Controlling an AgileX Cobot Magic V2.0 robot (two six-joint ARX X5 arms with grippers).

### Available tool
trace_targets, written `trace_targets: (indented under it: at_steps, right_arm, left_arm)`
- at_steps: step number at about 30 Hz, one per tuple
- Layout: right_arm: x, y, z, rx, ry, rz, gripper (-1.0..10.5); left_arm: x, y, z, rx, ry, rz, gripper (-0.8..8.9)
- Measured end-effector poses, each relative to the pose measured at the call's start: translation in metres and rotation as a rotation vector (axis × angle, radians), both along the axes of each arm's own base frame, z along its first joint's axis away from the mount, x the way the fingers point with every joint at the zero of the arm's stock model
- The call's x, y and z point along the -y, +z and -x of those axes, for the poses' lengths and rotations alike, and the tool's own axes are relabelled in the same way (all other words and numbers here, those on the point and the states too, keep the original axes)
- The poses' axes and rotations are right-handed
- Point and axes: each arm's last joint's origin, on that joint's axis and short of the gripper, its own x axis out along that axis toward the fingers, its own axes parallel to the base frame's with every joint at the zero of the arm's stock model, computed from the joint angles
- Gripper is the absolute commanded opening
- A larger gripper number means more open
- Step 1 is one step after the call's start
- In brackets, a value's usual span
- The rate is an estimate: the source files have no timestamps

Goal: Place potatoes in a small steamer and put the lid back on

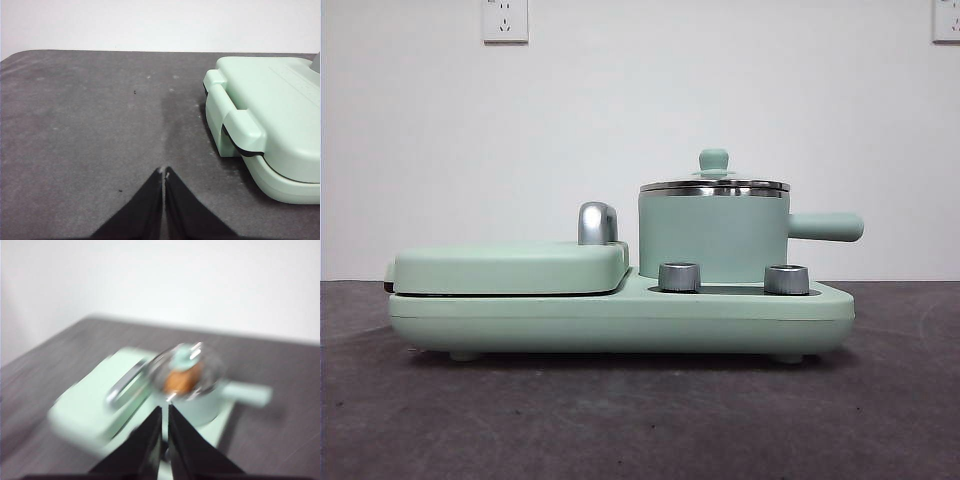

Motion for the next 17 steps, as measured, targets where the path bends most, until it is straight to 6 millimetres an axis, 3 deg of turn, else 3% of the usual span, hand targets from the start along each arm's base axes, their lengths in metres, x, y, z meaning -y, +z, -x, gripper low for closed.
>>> trace_targets:
  at_steps: [8,14,17]
  right_arm:
    - [0.016,-0.074,-0.019,0.279,-0.282,-0.029,0.2]
    - [0.03,-0.156,-0.033,0.144,-0.483,0.076,0.2]
    - [0.031,-0.184,-0.037,0.077,-0.527,0.098,0.2]
  left_arm:
    - [0.0,0.0,0.0,0.0,0.0,0.0,0.05]
    - [0.0,0.0,0.0,0.0,0.0,0.0,0.05]
    - [0.0,0.0,0.0,0.0,0.0,0.0,0.05]
